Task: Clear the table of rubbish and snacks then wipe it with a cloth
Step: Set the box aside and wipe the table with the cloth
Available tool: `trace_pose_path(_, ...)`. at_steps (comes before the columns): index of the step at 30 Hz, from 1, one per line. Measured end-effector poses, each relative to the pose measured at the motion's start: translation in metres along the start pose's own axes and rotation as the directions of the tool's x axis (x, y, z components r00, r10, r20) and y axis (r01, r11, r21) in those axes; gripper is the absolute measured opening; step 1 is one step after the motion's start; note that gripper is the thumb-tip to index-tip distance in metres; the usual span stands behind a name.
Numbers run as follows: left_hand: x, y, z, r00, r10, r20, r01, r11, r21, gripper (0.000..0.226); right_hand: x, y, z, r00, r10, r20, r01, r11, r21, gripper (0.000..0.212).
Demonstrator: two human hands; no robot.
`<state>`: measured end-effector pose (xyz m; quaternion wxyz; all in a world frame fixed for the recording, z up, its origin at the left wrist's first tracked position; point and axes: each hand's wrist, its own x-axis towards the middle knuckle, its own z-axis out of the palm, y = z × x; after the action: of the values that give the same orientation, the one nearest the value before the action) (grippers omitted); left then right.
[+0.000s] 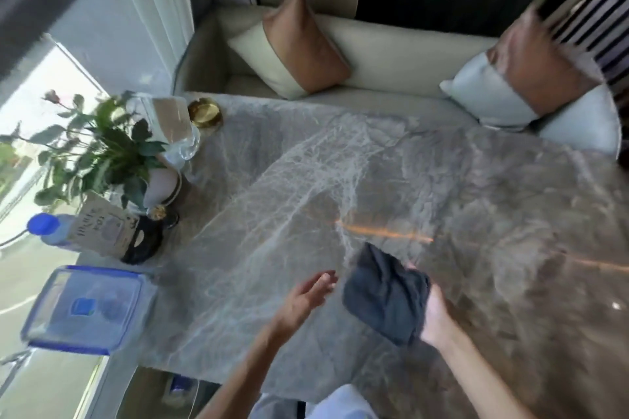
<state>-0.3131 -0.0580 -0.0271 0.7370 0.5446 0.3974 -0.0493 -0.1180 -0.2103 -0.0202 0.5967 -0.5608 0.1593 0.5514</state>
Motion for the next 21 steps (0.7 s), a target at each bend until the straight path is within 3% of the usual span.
trace_pose_path(2,-0.013,0.017,0.006,0.999,0.02,0.033,-0.017,0.996,-0.089,0.033,-0.006,-0.003,0.03,0.991,0.068,0.112,-0.066,0.998,-0.022,0.061)
trace_pose_path(4,-0.028,0.033,0.001,0.997,0.064,-0.03,-0.067,0.989,-0.132,0.029,-0.012,-0.004,0.052,0.937,0.132,0.324,-0.149,0.989,0.027,0.082)
trace_pose_path(7,-0.048,0.048,-0.016,0.987,0.089,-0.136,-0.108,0.985,-0.132,0.018,-0.021,-0.007,0.077,0.837,0.194,0.511,-0.216,0.976,-0.017,0.1)
trace_pose_path(9,-0.061,0.053,-0.028,0.988,0.077,-0.134,-0.095,0.986,-0.135,0.009,-0.024,-0.008,0.091,0.758,0.233,0.61,-0.241,0.968,-0.071,0.108)
trace_pose_path(11,-0.067,0.054,-0.04,0.991,0.033,-0.128,-0.056,0.983,-0.175,0.015,-0.026,-0.011,0.099,0.692,0.255,0.675,-0.258,0.961,-0.098,0.114)
trace_pose_path(14,-0.077,0.051,-0.062,0.981,-0.036,-0.193,-0.015,0.966,-0.257,0.027,-0.024,-0.01,0.115,0.632,0.317,0.707,-0.28,0.944,-0.173,0.1)
trace_pose_path(17,-0.082,0.044,-0.085,0.969,-0.084,-0.231,0.013,0.956,-0.294,0.029,-0.014,-0.005,0.13,0.714,0.376,0.591,-0.135,0.902,-0.41,0.056)
trace_pose_path(21,-0.079,0.04,-0.119,0.957,-0.098,-0.273,0.047,0.981,-0.187,0.022,0.01,0.004,0.157,0.785,0.368,0.498,-0.041,0.834,-0.55,0.05)
